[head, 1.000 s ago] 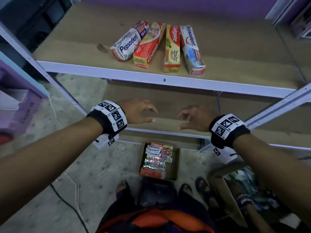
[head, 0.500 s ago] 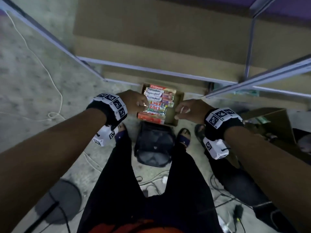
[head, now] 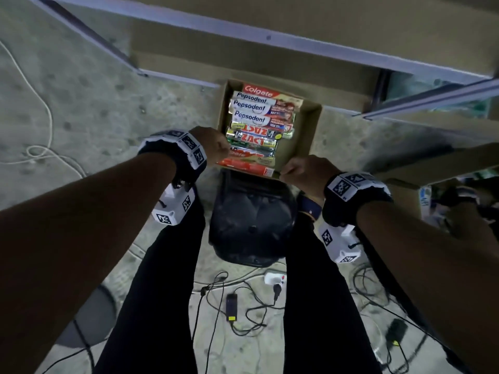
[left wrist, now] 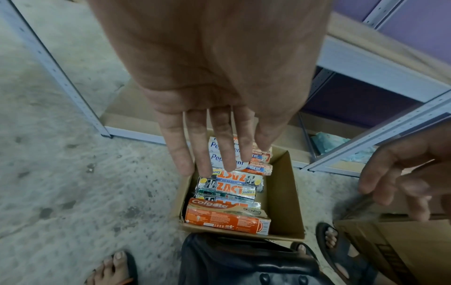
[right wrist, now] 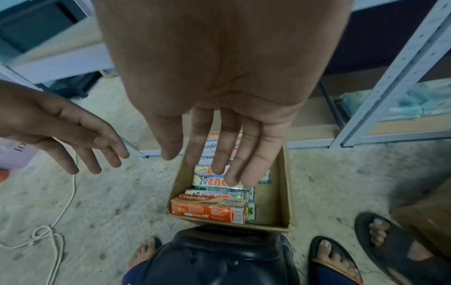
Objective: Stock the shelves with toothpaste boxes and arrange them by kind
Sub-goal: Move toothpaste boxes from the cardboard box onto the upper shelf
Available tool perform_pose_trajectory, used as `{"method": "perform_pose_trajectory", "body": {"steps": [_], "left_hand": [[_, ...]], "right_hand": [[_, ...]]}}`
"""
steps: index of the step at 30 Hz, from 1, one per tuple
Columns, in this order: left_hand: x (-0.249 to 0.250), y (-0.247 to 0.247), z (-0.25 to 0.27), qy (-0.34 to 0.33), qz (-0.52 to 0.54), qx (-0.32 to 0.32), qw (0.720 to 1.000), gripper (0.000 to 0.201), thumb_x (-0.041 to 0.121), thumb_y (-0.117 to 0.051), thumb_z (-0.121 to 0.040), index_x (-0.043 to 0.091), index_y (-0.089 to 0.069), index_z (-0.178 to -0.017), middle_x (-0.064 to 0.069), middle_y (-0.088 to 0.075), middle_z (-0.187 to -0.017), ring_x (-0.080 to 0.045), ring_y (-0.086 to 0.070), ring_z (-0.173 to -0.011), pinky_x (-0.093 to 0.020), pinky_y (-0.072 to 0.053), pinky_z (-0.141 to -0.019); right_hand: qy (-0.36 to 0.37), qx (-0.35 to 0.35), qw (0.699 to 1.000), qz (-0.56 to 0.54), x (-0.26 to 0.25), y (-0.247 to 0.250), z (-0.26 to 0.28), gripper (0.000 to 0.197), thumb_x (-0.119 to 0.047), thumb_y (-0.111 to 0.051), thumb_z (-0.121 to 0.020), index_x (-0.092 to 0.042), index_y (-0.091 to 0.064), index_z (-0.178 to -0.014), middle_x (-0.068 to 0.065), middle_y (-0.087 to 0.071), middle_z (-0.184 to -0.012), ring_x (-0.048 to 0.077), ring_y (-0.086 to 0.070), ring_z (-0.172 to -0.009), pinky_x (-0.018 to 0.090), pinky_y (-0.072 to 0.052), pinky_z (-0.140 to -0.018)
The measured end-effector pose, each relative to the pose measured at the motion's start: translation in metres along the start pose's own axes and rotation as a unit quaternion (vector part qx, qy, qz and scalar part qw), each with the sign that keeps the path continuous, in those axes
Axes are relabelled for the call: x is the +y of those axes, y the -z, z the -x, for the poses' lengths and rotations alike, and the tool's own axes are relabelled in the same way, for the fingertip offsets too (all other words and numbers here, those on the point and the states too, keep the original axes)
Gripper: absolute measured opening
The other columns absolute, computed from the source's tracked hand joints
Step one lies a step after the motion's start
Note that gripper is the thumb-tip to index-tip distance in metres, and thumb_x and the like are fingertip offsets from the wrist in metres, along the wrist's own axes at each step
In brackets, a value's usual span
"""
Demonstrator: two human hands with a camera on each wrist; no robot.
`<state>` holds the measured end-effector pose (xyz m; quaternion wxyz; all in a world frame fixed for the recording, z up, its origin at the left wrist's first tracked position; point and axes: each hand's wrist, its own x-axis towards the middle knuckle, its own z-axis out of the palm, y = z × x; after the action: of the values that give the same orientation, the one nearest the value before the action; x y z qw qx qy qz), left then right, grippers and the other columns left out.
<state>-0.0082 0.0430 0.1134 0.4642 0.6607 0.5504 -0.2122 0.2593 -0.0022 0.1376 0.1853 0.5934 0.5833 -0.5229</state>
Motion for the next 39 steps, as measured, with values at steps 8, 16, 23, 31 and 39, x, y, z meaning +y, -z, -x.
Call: {"method": "perform_pose_trajectory", "body": {"steps": [8, 16, 23, 31, 39], "left_hand": [[-0.043, -0.058, -0.095, 0.007, 0.01, 0.009, 1.0, 0.025, 0.043, -0.058, -0.092, 0.027, -0.071, -0.106, -0.001, -0.07, -0.114, -0.023, -0.063, -0.103, -0.022, -0.037, -0.08], [-0.071, -0.091, -0.163, 0.016, 0.007, -0.003, 1.0, 0.033, 0.046, -0.056, -0.093, 0.025, -0.066, -0.116, -0.003, -0.064, -0.122, -0.026, -0.06, -0.106, -0.029, -0.042, -0.082], [-0.078, -0.109, -0.196, 0.024, 0.009, 0.014, 1.0, 0.033, 0.041, -0.055, -0.096, 0.021, -0.065, -0.121, -0.003, -0.064, -0.124, -0.026, -0.059, -0.109, -0.032, -0.046, -0.089], [-0.085, -0.123, -0.205, 0.028, 0.014, 0.021, 0.999, 0.028, 0.043, -0.054, -0.095, 0.025, -0.066, -0.113, -0.004, -0.065, -0.116, -0.027, -0.06, -0.105, -0.032, -0.042, -0.08], [-0.078, -0.117, -0.208, 0.037, 0.024, 0.021, 0.999, 0.029, 0.039, -0.056, -0.096, 0.022, -0.067, -0.116, -0.002, -0.065, -0.121, -0.025, -0.059, -0.108, -0.029, -0.041, -0.082]], "right_hand": [[-0.026, -0.022, 0.999, 0.035, 0.04, -0.047, -0.102, 0.029, -0.041, -0.062, -0.094, -0.019, -0.068, -0.111, 0.002, -0.066, -0.119, 0.019, -0.059, -0.107, 0.019, -0.034, -0.08], [-0.064, -0.014, 0.998, 0.006, 0.068, -0.084, -0.181, 0.043, -0.042, -0.07, -0.087, -0.024, -0.059, -0.124, 0.006, -0.059, -0.126, 0.022, -0.06, -0.107, 0.031, -0.05, -0.089], [-0.063, -0.034, 0.996, 0.048, 0.079, -0.105, -0.226, 0.058, -0.051, -0.073, -0.08, -0.028, -0.056, -0.13, 0.008, -0.049, -0.13, 0.024, -0.057, -0.1, 0.029, -0.041, -0.076], [-0.066, -0.024, 0.997, 0.038, 0.084, -0.112, -0.237, 0.059, -0.041, -0.083, -0.075, -0.026, -0.053, -0.123, 0.009, -0.037, -0.133, 0.025, -0.052, -0.1, 0.03, -0.04, -0.075], [-0.034, -0.004, 0.998, 0.048, 0.086, -0.11, -0.236, 0.059, -0.03, -0.084, -0.076, -0.023, -0.057, -0.128, 0.008, -0.046, -0.132, 0.027, -0.05, -0.12, 0.029, -0.041, -0.087]]}}
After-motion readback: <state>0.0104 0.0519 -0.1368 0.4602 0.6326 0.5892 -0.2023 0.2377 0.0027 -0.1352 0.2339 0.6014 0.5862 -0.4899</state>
